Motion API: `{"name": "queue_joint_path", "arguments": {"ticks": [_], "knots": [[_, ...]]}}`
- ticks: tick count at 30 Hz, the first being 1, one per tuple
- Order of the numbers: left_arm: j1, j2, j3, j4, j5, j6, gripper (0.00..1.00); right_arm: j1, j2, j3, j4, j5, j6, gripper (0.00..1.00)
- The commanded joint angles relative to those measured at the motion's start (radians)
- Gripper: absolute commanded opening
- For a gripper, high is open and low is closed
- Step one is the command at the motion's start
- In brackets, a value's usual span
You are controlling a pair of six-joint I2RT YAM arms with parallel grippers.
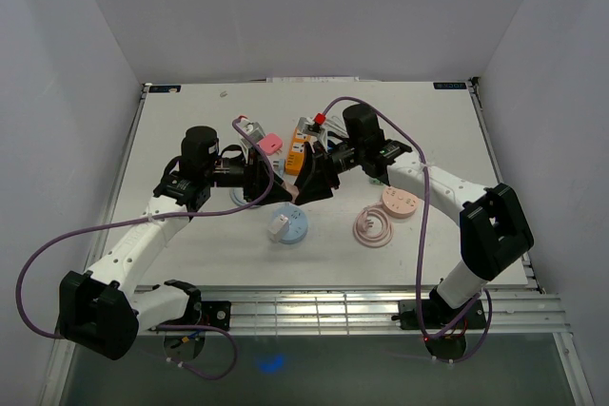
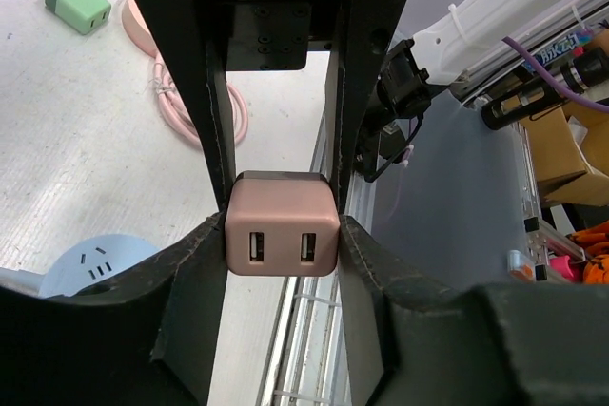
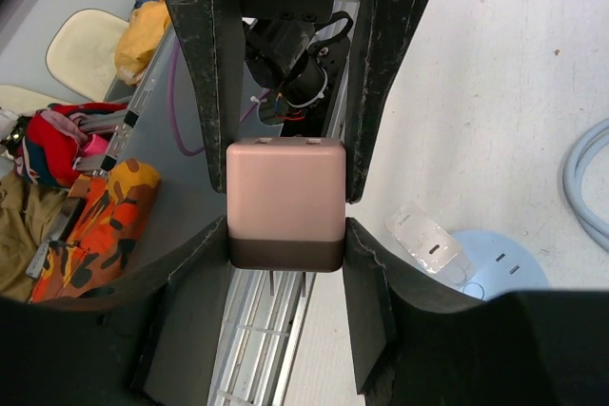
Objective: Insert the plug
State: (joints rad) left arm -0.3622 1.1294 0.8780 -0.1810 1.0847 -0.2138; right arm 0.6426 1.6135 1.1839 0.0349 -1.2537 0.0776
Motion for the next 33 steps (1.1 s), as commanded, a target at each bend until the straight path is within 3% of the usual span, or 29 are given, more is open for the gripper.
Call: {"name": "queue_joint_path", "arguments": {"ticks": [1,5,8,9,14,15,24,30,33], "knots": [[-0.006,-0.026,0.010,0.006,0.055,0.005,0.52,-0.004,0.010,0.034,0.036,0.030,-0.001,0.44],[-0.006,-0.020,0.013,-0.002,0.046,0.010,0.40,-0.003,0.008,0.033,0.033,0.031,-0.004,0.45],[-0.006,-0.020,0.016,-0.008,0.034,0.016,0.27,-0.003,0.003,0.025,0.033,0.037,-0.007,0.56],[-0.006,-0.020,0.016,-0.009,0.023,0.016,0.21,-0.004,0.000,0.022,0.033,0.042,-0.009,0.71],[-0.006,-0.011,0.029,-0.050,-0.038,0.040,0.00,-0.018,-0.013,0.008,0.042,0.062,-0.012,1.00],[-0.006,-0.007,0.030,-0.060,-0.057,0.045,0.00,-0.023,-0.018,-0.006,0.051,0.063,-0.012,0.90],[-0.014,0.021,0.033,-0.109,-0.225,0.076,0.00,-0.165,-0.131,-0.187,0.300,0.132,0.117,0.90],[-0.115,0.147,0.137,-0.273,-0.538,0.125,0.00,-0.258,-0.234,-0.365,0.398,0.382,0.206,0.90],[-0.127,0.181,0.167,-0.291,-0.604,0.105,0.00,-0.276,-0.251,-0.406,0.379,0.483,0.208,0.90]]}}
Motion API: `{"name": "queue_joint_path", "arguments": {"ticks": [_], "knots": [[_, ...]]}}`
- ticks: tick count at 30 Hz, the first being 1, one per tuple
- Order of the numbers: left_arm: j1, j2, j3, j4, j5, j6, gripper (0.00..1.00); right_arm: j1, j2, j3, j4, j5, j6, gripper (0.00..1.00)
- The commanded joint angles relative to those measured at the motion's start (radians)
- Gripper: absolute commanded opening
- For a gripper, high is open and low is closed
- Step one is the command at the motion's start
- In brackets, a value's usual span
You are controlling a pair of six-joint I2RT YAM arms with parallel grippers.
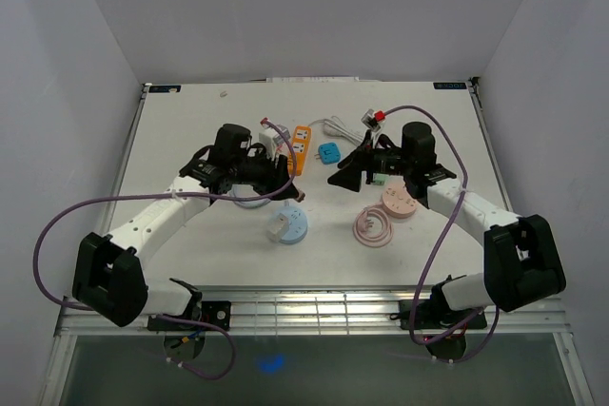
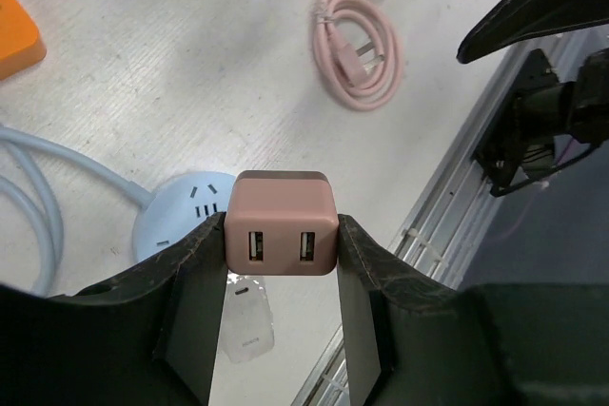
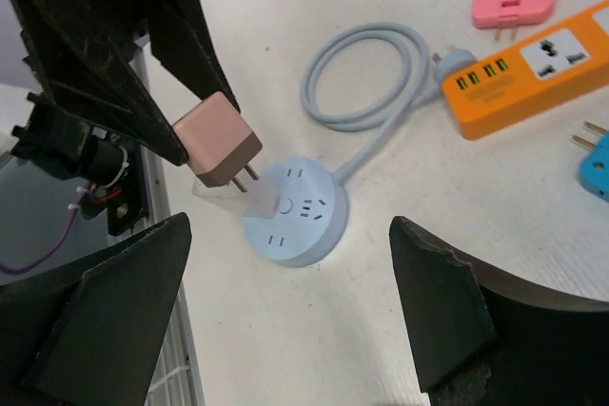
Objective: Insert the plug
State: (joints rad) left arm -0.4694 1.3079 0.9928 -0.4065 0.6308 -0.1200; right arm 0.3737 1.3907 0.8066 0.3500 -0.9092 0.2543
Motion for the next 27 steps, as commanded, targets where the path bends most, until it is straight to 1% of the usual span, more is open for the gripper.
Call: {"name": "queue_joint_path", "arguments": {"ticks": [1,4,6,9,12,14,18,27], "knots": [[-0.024,0.007,0.061,-0.066,-0.170,0.007,0.00,-0.013,-0.036,-0.038,0.057,0.179,0.031,0.90],[-0.077,0.043,0.095,-0.110,-0.267,0.022,0.00,-0.028,-0.068,-0.086,0.046,0.271,0.031,0.90],[-0.110,0.071,0.115,-0.140,-0.298,0.036,0.00,-0.039,-0.090,-0.125,0.047,0.306,0.037,0.90],[-0.132,0.108,0.130,-0.169,-0.354,0.046,0.00,-0.056,-0.133,-0.168,0.055,0.386,0.037,0.90],[-0.155,0.136,0.155,-0.193,-0.387,0.054,0.00,-0.071,-0.159,-0.190,0.075,0.409,0.053,0.90],[-0.161,0.155,0.171,-0.216,-0.414,0.030,0.00,-0.081,-0.167,-0.208,0.083,0.434,0.068,0.90],[-0.187,0.148,0.184,-0.241,-0.482,-0.003,0.00,-0.102,-0.186,-0.256,0.115,0.475,0.098,0.90],[-0.204,0.159,0.167,-0.256,-0.453,-0.013,0.00,-0.134,-0.191,-0.279,0.144,0.467,0.123,0.90]]}}
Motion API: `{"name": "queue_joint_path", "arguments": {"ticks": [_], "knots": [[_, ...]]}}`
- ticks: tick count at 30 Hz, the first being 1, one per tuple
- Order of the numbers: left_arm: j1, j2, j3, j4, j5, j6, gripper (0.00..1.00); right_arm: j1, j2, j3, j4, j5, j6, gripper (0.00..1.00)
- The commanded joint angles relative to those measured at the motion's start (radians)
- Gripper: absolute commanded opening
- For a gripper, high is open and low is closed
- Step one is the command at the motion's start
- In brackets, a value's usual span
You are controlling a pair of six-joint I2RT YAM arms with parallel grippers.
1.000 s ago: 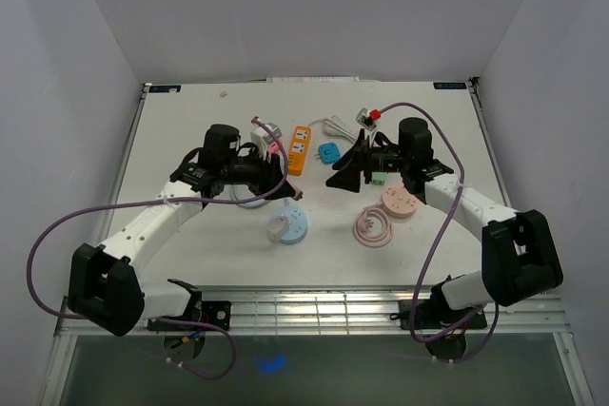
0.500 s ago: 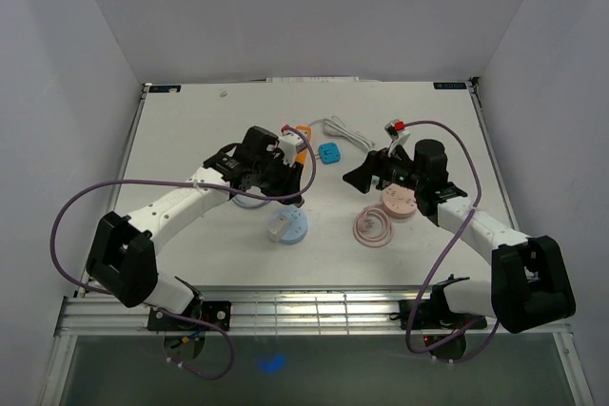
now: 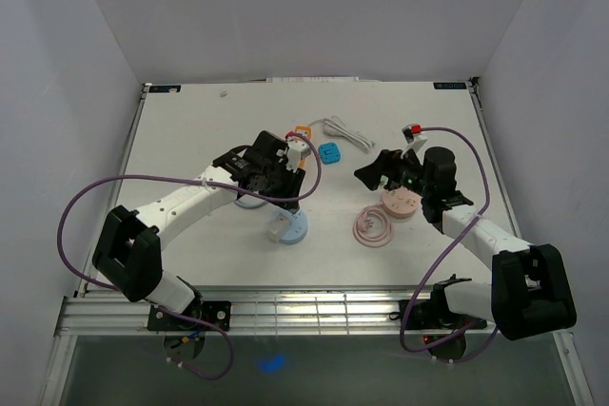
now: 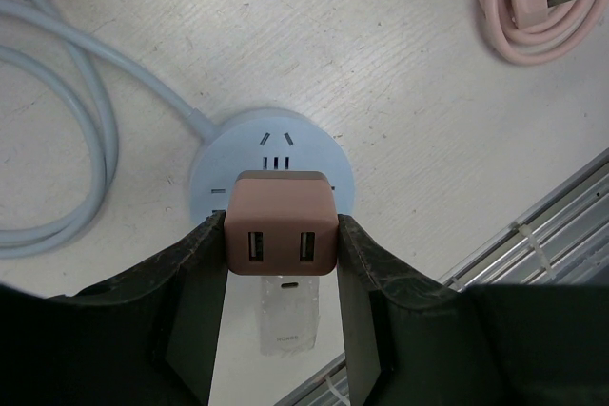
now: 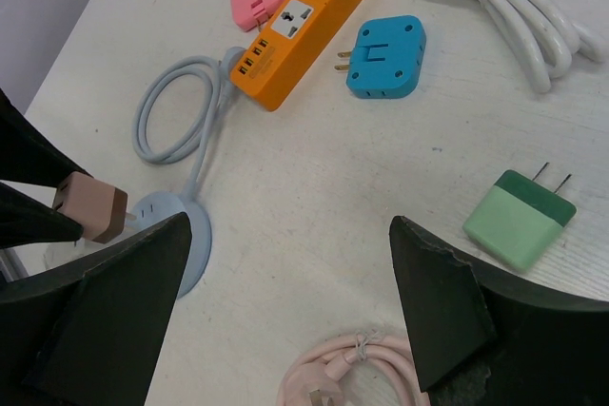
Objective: Insert the plug
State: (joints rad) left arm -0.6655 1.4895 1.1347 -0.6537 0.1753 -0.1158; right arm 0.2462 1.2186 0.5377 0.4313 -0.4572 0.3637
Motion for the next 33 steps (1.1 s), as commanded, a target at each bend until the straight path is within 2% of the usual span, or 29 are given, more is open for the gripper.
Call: {"name": "queue_joint_path", "arguments": {"ticks": [1,12,33], "knots": [[-0.009,-0.025,0.023,-0.008,0.006,-0.021,0.00,-0.007,-0.024,-0.013,0.066,0.018,0.015,0.90],[-0.013,-0.003,0.005,0.040,0.049,-0.005,0.00,-0.019,-0.039,-0.028,0.080,0.025,0.017,0.90],[-0.017,0.074,-0.013,0.020,0.001,0.007,0.00,-0.035,-0.037,-0.035,0.093,0.008,0.032,0.90]]}}
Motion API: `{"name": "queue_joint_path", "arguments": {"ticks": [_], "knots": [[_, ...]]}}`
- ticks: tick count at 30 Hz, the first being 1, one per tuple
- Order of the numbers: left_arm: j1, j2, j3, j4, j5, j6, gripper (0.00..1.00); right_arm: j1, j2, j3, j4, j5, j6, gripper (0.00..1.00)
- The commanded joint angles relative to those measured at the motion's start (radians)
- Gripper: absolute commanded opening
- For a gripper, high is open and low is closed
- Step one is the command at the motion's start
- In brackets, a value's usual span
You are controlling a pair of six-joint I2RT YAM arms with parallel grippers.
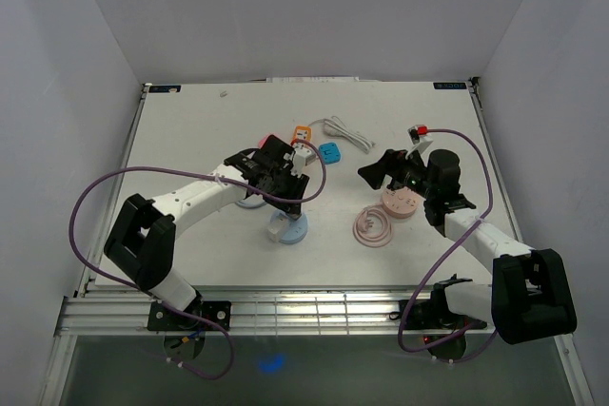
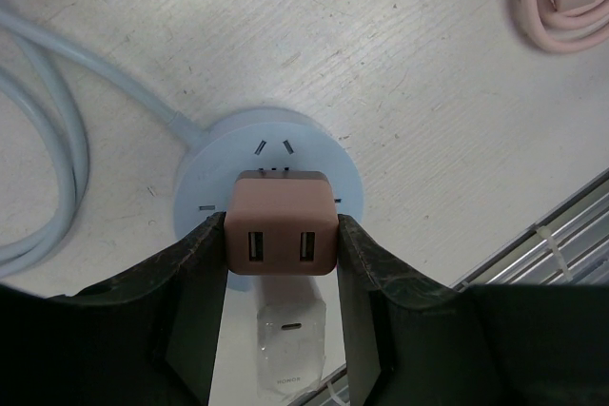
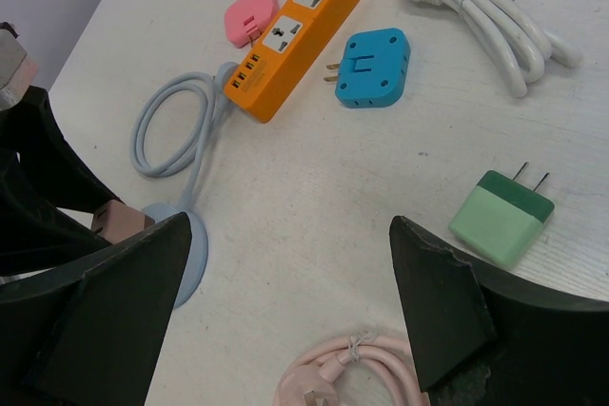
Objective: Insert the plug
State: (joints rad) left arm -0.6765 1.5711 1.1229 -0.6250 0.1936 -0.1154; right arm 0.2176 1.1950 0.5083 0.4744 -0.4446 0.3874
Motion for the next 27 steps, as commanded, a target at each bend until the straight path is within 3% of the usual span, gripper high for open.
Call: {"name": "queue_joint_path", "arguments": {"ticks": [1,27], "knots": [[-0.008,-0.006,-0.002,-0.012,-0.023,0.003,0.00,-0.006,-0.011,-0.005,0.052,-0.009,0.010,0.90],[-0.017,0.012,0.002,-0.002,-0.083,-0.006,0.00,-0.018,-0.011,-0.008,0.066,-0.031,0.019,0.90]]}}
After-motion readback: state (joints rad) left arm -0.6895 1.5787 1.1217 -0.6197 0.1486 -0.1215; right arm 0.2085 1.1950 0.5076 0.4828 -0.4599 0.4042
